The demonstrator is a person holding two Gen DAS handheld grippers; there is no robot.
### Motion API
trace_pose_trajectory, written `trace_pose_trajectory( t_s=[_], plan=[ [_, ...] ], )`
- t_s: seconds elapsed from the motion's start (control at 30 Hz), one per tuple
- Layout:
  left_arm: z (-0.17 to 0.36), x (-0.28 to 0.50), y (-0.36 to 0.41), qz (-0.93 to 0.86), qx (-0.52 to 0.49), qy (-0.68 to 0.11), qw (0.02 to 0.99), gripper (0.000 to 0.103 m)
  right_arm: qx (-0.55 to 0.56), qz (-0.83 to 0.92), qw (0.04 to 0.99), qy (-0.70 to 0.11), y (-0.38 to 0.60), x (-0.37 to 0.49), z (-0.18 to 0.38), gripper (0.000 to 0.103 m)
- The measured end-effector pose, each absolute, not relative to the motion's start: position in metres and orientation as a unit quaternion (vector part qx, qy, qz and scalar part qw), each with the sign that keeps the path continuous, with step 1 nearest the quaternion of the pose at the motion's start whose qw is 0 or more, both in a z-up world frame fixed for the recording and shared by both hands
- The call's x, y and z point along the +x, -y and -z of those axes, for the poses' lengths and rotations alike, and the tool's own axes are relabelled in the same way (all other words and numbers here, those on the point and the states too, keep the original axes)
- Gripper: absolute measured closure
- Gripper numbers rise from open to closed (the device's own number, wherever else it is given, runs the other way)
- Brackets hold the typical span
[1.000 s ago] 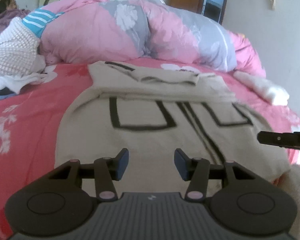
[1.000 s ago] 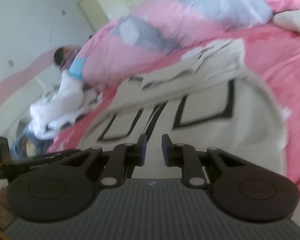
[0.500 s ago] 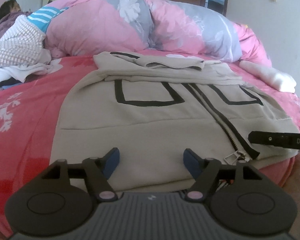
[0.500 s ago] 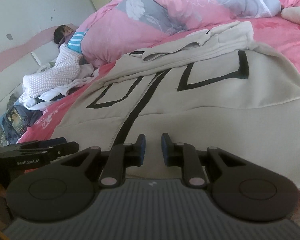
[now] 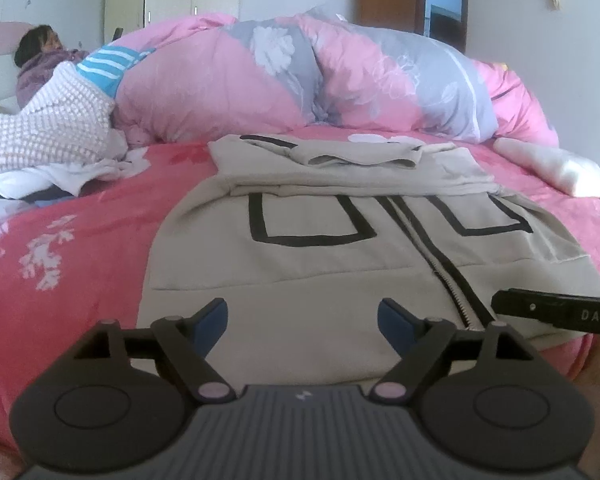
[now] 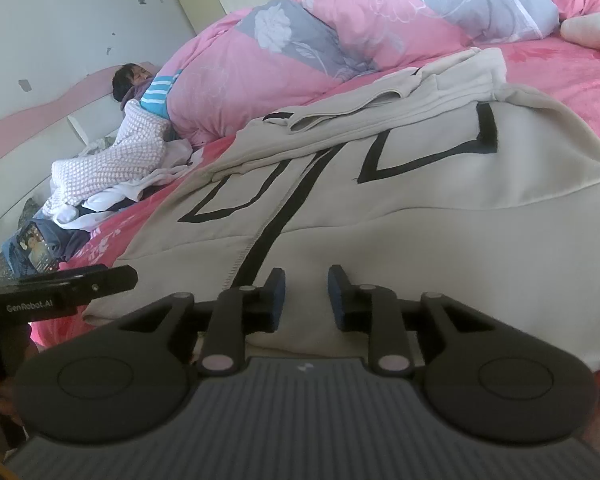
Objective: Fold clothes
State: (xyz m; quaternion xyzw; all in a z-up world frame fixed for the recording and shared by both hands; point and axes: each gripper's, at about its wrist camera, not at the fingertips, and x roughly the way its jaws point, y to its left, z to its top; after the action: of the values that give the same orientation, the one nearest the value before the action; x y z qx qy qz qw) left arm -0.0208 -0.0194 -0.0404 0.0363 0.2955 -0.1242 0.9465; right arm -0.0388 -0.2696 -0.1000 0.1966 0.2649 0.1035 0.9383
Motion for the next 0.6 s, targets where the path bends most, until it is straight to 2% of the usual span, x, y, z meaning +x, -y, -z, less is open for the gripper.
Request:
trace_pose_trajectory(
  t_s=[0.17,0.33,0.43,0.6],
  plan=[
    [0.047,-0.016,0.022,0.107,0.044,-0.322,0.940,0.015,0.187,-0.102,0.940,-0.265,0.265,-0.039,0.098,0.072],
    [0.054,-0.008,0.020,0.089,0.041,-0.350,0.932,0.015,0.177,-0.111,0.941,-0.268,0.257,-0.039,0.094,0.049],
    [0.056,-0.008,0.018,0.086,0.041,-0.352,0.931,0.013,0.176,-0.109,0.941,-0.267,0.254,-0.040,0.092,0.044],
    [0.058,-0.009,0.018,0.085,0.041,-0.354,0.930,0.010,0.184,-0.110,0.939,-0.268,0.255,-0.040,0.092,0.042]
  ],
)
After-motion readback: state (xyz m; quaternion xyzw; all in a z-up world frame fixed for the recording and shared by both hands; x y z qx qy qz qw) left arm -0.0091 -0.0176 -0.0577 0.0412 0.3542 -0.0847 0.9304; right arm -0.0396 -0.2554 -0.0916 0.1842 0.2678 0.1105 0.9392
